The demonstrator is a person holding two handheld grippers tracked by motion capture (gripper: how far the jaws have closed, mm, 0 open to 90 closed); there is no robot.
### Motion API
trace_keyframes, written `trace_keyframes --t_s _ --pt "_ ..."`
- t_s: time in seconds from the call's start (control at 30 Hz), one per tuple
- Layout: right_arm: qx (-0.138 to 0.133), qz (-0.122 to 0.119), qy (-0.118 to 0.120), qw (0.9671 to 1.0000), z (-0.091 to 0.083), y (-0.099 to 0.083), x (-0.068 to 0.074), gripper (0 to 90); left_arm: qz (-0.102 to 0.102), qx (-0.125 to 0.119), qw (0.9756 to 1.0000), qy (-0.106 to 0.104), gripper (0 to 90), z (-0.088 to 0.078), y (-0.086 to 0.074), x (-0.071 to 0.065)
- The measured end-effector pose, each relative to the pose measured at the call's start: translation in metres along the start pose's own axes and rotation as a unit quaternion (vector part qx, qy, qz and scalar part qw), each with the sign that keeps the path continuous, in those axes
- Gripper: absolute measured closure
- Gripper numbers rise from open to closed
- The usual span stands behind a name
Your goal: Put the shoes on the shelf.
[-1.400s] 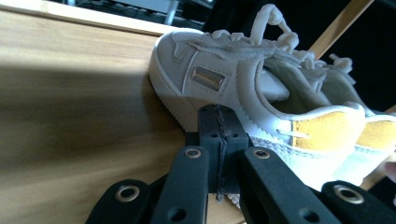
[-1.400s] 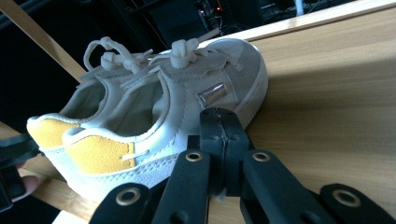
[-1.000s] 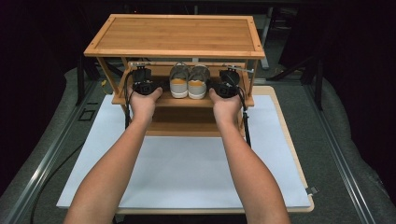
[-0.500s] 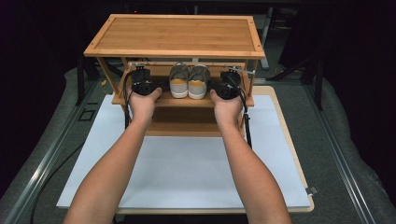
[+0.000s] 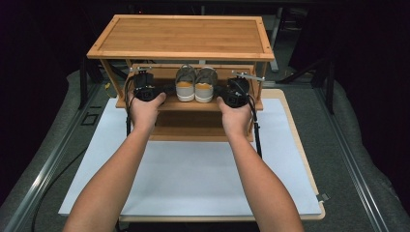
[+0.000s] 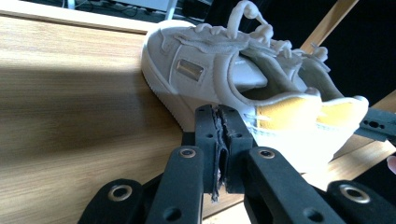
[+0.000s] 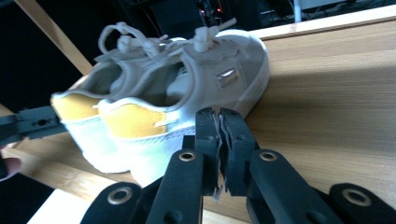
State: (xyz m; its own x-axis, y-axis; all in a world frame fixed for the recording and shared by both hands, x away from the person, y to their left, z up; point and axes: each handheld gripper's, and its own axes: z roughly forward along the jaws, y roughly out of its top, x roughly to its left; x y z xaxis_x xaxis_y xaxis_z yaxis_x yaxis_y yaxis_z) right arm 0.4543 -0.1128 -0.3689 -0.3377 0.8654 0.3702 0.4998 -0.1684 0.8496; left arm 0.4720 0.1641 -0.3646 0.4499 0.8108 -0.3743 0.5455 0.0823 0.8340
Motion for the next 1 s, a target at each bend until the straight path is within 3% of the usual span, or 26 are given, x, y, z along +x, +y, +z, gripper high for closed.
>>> trace_keyframes --t_s 0.13,0.3,0.37,0.5,0.7,1.0 --pt "-0.002 -0.005 0.002 1.0 -0.005 -0.001 0.005 85.8 -0.003 -0.005 0.9999 -0.011 87.1 -0.005 -0.002 -0.003" --pt "-0.003 -0.015 0.014 0.9998 -0.017 -0.002 0.01 83.8 0.015 -0.005 0.9996 -0.024 85.8 -0.016 -0.005 -0.008" --pt "-0.006 -0.02 0.014 0.9997 -0.021 -0.004 0.01 81.9 0.014 -0.011 0.9991 -0.037 84.3 -0.024 -0.008 -0.01" --pt "-0.011 -0.028 0.023 0.9993 -0.037 -0.013 0.008 76.6 0.025 -0.021 0.9983 -0.048 78.3 -0.038 -0.016 -0.013" --pt "-0.012 -0.044 0.039 0.9982 -0.06 -0.033 0.008 70.3 0.035 -0.025 0.997 -0.065 66.8 -0.062 -0.041 -0.011" --pt "0.013 -0.08 0.03 0.9962 -0.084 -0.075 0.002 62.3 0.034 -0.02 0.9968 -0.07 56.5 -0.084 -0.085 0.004"
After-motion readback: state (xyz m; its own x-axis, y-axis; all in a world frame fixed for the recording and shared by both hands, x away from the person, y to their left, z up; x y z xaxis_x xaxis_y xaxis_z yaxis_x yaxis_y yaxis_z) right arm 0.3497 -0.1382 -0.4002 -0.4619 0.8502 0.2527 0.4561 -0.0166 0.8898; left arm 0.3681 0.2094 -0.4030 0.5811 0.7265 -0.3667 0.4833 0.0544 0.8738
